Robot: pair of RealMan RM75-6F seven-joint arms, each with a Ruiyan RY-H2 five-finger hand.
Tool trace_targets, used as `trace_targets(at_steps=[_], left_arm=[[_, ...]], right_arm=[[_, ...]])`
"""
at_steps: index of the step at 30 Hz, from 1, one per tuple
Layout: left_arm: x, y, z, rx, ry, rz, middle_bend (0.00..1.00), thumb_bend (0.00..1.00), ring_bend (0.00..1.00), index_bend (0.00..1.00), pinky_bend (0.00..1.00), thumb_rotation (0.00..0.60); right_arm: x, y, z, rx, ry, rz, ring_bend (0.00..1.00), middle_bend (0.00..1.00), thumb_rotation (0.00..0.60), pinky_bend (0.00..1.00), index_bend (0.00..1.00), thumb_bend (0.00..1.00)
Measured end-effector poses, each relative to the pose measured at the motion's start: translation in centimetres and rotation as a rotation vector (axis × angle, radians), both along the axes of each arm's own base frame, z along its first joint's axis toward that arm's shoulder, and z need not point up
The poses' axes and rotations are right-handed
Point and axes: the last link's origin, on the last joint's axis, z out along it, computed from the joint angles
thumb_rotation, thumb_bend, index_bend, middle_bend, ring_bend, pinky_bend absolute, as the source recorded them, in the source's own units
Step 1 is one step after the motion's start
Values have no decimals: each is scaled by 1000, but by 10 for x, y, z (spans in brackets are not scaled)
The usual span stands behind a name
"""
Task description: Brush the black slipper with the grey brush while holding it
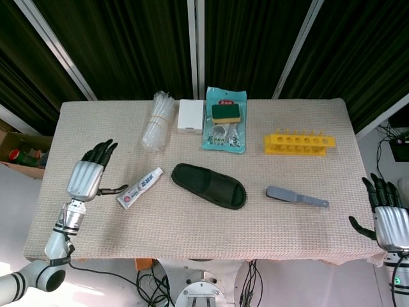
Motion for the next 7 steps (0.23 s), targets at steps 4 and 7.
trace_targets(at_steps=[4, 7], left_arm=[[-36, -49, 12, -19, 60, 94, 58, 49, 76, 41, 232, 225], [-50, -77, 20, 5, 70, 130, 58, 48, 76, 42, 231, 223]], right_arm=[[-16, 11, -1, -7, 2, -31, 0, 0, 600, 0, 0, 183], [-20, 14, -8, -4, 0, -41, 0, 0, 600, 0, 0, 185]])
